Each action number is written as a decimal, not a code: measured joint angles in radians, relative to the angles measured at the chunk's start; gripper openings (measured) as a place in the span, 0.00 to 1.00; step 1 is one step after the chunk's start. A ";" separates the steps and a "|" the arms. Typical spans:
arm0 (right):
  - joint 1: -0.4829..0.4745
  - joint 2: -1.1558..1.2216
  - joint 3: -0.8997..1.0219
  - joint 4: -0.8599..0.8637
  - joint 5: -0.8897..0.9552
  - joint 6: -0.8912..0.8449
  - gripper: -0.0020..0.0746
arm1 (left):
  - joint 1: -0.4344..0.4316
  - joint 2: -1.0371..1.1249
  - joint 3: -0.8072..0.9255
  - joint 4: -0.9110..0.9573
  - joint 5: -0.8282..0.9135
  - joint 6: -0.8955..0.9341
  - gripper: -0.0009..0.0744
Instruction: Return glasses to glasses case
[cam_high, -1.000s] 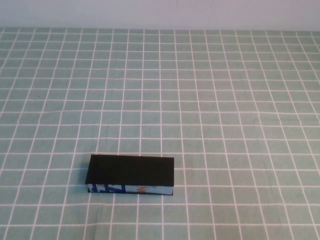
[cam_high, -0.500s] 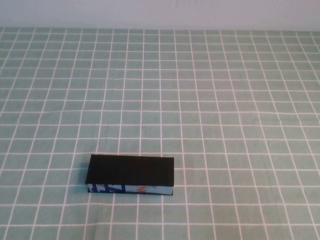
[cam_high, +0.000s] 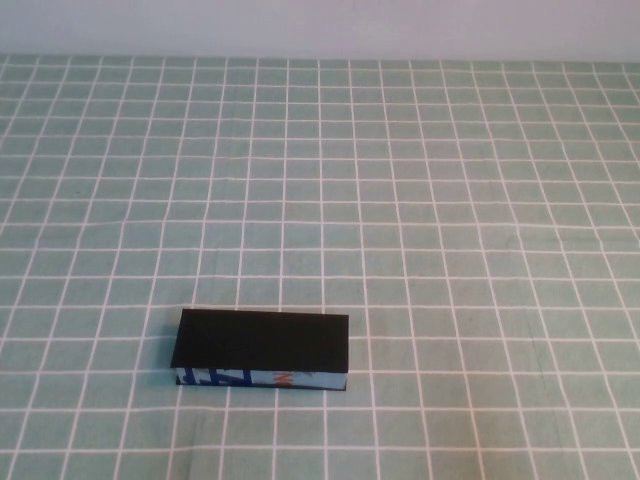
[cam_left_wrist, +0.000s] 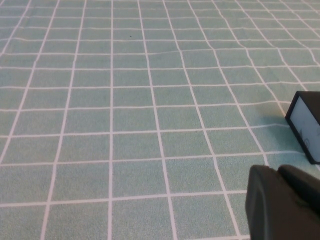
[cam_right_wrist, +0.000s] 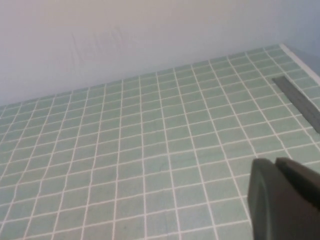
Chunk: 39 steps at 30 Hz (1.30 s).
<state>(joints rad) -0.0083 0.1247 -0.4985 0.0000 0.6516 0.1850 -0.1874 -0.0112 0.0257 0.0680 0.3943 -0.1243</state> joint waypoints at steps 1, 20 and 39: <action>-0.007 0.008 0.020 0.012 -0.024 -0.007 0.01 | 0.000 0.000 0.000 0.000 0.000 0.000 0.01; -0.003 -0.127 0.519 0.000 -0.283 -0.077 0.01 | 0.000 0.000 0.000 -0.001 0.002 0.000 0.01; 0.090 -0.134 0.523 -0.017 -0.276 -0.200 0.01 | 0.000 -0.002 0.000 -0.001 0.002 0.000 0.01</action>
<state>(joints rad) 0.0821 -0.0095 0.0244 -0.0166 0.3751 -0.0146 -0.1874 -0.0133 0.0257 0.0673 0.3960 -0.1243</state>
